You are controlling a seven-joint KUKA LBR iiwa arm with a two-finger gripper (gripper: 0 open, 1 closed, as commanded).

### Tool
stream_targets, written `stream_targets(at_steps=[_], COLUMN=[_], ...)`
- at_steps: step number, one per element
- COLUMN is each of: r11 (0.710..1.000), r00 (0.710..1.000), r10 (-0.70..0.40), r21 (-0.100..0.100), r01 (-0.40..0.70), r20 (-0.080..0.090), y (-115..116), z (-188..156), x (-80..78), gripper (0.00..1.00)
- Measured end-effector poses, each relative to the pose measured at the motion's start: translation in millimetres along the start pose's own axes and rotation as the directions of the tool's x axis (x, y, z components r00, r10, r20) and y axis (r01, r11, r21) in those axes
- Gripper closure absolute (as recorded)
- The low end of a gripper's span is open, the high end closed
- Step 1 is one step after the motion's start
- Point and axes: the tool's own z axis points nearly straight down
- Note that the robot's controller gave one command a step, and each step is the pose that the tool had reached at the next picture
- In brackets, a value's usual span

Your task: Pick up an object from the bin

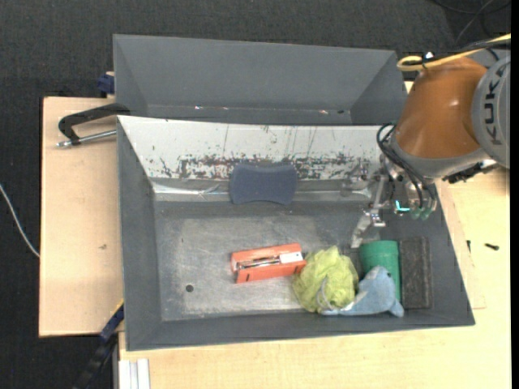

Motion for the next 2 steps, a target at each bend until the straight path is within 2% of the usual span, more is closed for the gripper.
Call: stream_targets(at_steps=[1,2], r11=[1.000,0.997], r00=[1.000,0.997], r10=[-0.001,-0.072], r21=[0.001,0.004], r01=[0.001,0.072], r20=[0.008,0.007], y=[0.2,40.0], z=[-4.2,71.4], x=[-2.0,68.7], gripper=[0.00,1.00])
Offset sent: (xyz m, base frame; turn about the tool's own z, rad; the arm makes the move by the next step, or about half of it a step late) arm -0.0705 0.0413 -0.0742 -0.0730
